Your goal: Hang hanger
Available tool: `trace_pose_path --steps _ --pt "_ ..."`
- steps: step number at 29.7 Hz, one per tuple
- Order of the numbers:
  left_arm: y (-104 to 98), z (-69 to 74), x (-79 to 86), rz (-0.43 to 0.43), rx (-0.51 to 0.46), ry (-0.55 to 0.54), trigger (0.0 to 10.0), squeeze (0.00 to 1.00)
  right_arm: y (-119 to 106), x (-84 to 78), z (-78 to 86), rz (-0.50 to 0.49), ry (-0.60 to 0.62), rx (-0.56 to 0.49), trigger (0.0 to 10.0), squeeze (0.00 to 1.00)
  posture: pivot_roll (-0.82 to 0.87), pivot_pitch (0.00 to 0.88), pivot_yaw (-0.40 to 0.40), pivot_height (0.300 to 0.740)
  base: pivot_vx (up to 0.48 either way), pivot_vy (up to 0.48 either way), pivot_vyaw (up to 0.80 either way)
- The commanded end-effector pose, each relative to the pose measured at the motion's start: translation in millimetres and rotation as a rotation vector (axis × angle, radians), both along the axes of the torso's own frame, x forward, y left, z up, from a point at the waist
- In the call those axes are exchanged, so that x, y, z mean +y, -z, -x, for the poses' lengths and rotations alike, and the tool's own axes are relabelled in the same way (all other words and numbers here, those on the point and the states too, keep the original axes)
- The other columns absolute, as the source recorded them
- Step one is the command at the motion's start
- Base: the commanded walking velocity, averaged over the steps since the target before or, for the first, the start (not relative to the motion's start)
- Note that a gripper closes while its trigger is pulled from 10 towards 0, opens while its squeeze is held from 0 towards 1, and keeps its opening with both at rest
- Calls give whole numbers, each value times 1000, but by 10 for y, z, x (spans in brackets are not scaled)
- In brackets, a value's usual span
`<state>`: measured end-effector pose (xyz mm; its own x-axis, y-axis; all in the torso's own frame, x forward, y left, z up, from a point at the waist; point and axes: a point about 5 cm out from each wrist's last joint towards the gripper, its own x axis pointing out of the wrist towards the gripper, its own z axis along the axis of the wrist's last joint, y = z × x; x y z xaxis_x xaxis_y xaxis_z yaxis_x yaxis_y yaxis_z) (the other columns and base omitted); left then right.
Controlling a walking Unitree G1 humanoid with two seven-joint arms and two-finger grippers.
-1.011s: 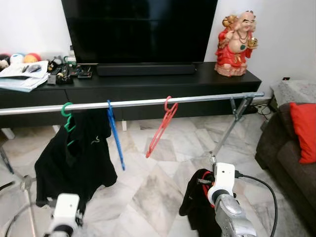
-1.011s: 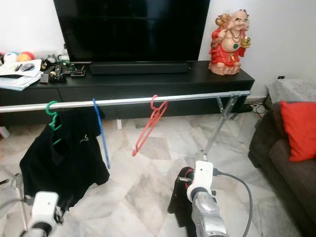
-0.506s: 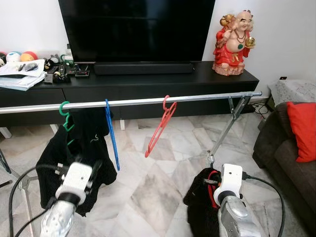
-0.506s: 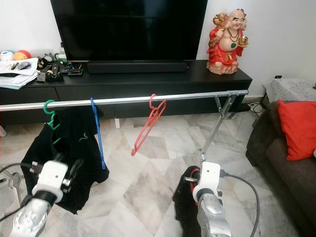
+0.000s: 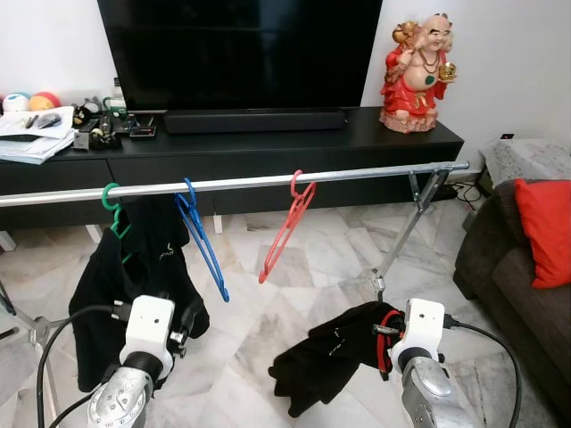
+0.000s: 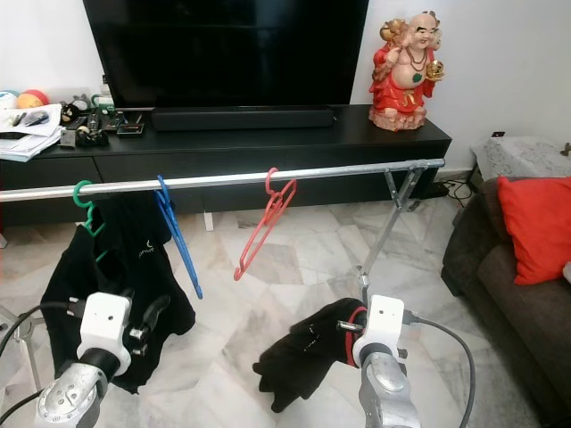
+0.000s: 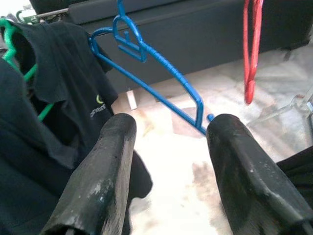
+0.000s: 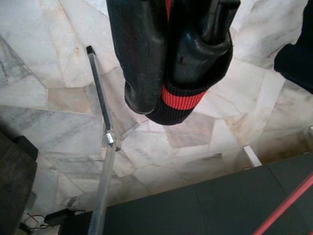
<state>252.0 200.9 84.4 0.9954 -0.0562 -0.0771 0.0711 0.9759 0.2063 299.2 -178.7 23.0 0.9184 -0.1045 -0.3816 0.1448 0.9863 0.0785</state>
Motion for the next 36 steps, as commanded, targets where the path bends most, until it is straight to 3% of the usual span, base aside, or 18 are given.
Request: trace_pose_path --steps 1,3,6,10,17,33,36 --pt "-82 -26 66 -88 -27 -24 10000 0 -7 -30 3 12 11 -14 10000 0 149 8 -24 740 0 0 0" --pt "-119 -47 268 -112 -32 -133 10000 0 -15 -30 -1 16 9 -22 10000 0 149 8 -24 740 0 0 0" --pt "-84 -16 312 -74 2 -143 10000 0 -12 -30 0 22 7 -24 10000 0 154 0 -23 740 0 0 0" --pt "14 32 235 3 72 -105 10000 0 5 -20 7 25 3 -21 10000 0 158 0 -21 740 0 0 0" --pt "6 11 129 62 56 -103 10000 0 21 44 11 29 -24 -21 10000 0 155 0 -16 740 0 -145 0" --pt "-19 -15 126 78 63 -94 10000 0 7 59 -5 58 -68 -41 10000 0 154 0 -20 740 0 -382 0" --pt "-20 -14 127 84 62 -108 10000 0 -5 74 -14 62 -87 -49 10000 0 155 0 -23 740 0 0 800"
